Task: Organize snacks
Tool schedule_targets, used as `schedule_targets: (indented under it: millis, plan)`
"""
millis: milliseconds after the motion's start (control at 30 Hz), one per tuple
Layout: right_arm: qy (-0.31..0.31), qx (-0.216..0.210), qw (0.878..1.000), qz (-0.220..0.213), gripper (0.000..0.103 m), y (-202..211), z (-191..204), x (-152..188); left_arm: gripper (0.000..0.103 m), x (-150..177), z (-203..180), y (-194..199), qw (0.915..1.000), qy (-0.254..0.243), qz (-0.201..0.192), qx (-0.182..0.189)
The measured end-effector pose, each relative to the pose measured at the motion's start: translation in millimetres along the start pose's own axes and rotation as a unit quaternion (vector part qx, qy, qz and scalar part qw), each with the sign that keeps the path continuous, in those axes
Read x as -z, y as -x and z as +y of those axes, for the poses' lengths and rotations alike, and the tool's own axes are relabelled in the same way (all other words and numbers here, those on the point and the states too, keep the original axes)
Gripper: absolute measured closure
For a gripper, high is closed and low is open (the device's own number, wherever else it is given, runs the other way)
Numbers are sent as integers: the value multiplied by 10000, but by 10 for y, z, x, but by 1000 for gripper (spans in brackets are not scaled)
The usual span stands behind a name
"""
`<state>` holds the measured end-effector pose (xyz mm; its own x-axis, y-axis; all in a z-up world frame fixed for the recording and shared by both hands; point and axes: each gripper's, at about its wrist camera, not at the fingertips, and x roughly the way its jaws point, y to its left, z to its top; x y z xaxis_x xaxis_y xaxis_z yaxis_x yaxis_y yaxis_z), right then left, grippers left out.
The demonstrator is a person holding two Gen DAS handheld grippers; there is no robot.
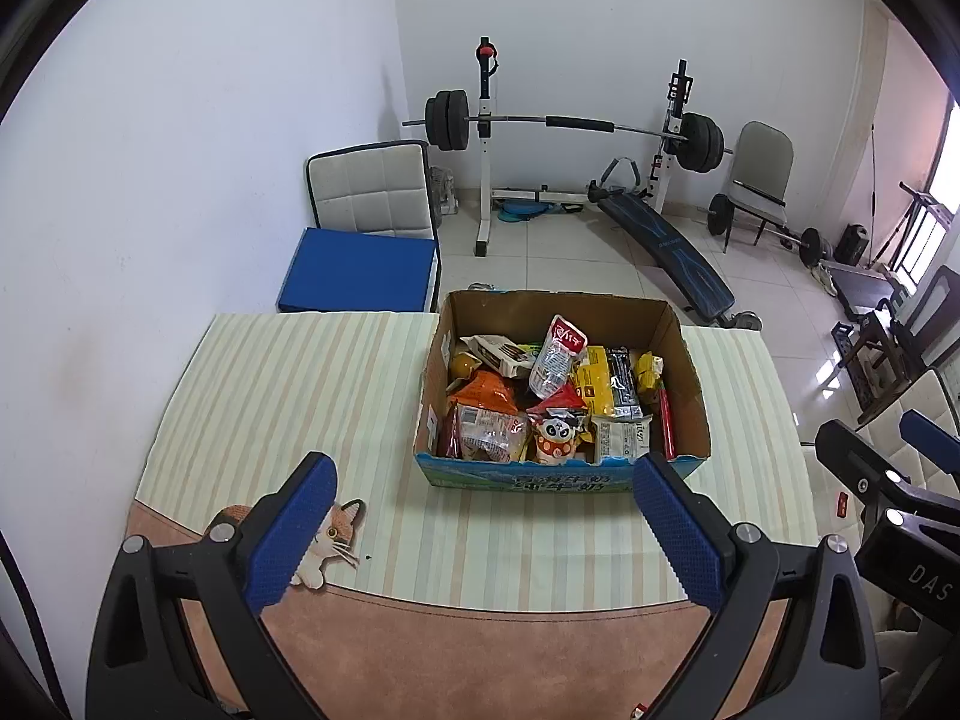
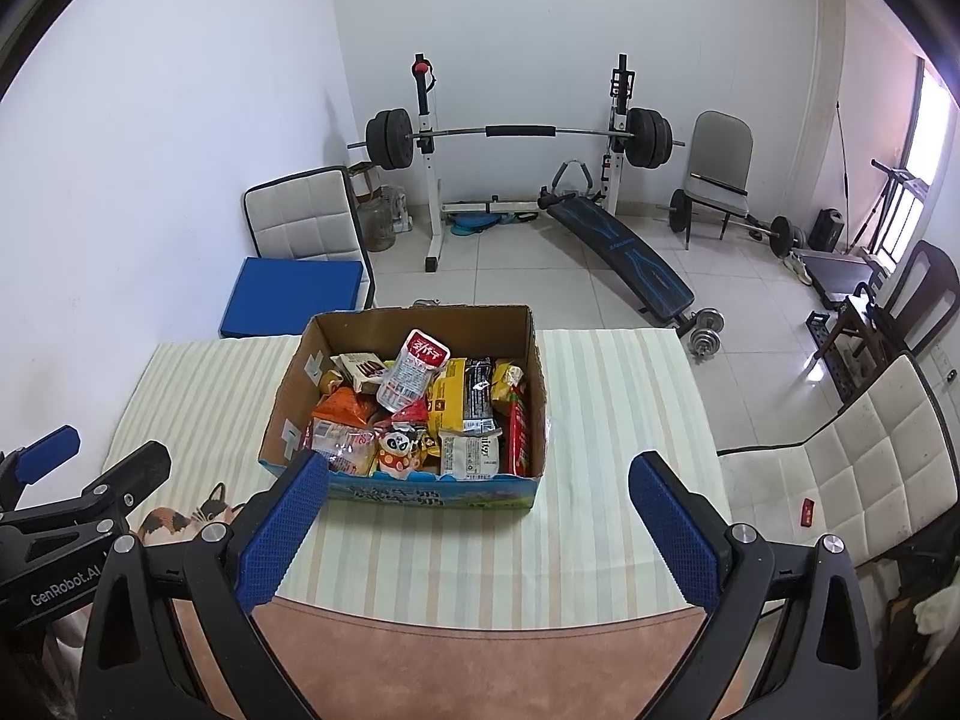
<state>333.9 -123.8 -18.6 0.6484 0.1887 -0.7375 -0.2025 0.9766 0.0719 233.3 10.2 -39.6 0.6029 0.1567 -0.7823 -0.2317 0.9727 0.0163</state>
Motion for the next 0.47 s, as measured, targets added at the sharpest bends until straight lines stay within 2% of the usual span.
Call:
schedule_targets:
  millis: [467]
  plan:
    - [-13,-23,10000,15,1,16,-12,28,2,-6,-6,43,10000,-69,-67,4]
